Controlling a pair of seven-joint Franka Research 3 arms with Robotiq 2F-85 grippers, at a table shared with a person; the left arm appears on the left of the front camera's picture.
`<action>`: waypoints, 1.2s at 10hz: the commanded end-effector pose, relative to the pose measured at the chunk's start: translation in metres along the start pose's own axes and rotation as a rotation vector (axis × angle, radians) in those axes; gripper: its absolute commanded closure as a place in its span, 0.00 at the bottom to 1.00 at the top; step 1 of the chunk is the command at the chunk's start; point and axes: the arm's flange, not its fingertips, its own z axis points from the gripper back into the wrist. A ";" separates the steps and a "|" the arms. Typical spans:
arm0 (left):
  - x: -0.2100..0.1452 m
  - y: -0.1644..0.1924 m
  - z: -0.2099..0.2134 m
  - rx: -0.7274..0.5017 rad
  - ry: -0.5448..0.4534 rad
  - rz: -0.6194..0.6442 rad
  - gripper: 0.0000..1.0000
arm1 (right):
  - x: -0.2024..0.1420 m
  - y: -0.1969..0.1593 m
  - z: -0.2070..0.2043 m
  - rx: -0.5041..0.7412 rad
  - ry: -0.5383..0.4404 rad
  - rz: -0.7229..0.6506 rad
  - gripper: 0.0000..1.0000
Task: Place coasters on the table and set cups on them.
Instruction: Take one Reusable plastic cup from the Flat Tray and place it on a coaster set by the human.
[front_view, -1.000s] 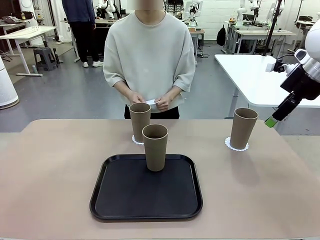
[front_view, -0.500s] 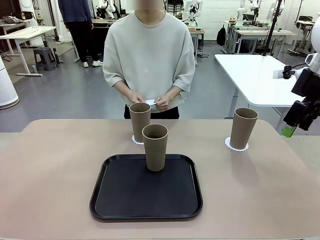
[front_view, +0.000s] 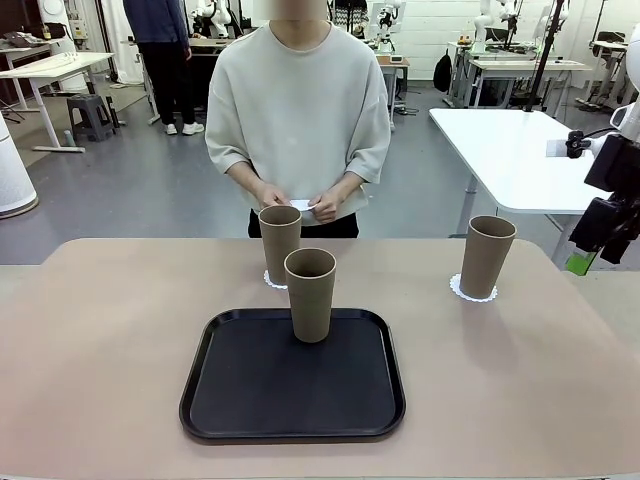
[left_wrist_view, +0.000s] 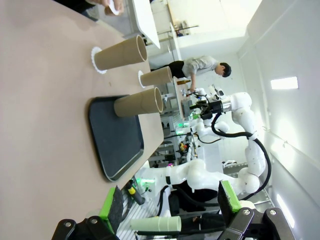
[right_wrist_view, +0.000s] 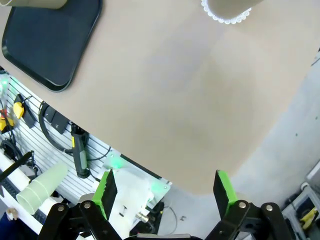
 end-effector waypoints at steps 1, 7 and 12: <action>-0.001 -0.001 0.000 0.009 -0.014 -0.004 0.00 | -0.007 -0.017 0.007 0.222 -0.097 0.034 0.00; -0.001 -0.001 0.000 0.009 -0.014 -0.004 0.00 | -0.079 -0.130 -0.046 0.980 -0.520 -0.008 0.00; -0.001 -0.001 0.000 0.009 -0.014 -0.004 0.00 | -0.127 -0.180 -0.063 1.044 -0.577 -0.116 0.00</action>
